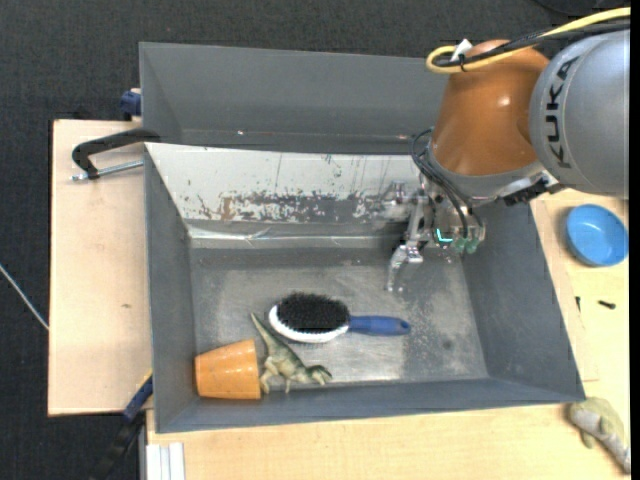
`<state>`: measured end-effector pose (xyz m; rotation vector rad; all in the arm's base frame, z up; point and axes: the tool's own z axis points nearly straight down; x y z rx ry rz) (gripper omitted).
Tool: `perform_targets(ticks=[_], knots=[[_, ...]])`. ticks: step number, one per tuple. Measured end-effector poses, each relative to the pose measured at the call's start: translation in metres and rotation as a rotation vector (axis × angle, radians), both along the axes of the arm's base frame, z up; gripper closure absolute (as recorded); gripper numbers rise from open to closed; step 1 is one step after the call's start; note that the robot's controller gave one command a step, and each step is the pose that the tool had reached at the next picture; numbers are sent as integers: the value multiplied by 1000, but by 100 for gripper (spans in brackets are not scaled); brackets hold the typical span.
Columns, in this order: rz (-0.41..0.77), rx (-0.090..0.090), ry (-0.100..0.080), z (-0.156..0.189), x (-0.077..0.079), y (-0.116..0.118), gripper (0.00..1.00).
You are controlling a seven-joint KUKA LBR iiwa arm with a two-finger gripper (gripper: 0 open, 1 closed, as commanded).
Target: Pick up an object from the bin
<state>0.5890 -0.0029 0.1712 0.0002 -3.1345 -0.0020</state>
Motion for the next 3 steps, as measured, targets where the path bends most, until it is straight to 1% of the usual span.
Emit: perform_targets(ticks=[1, 2, 3], knots=[[92, 0, -16, -100, -69, 17, 0], [92, 0, -20, -98, -67, 17, 100], [412, -2, -18, 30, -74, -16, 100]])
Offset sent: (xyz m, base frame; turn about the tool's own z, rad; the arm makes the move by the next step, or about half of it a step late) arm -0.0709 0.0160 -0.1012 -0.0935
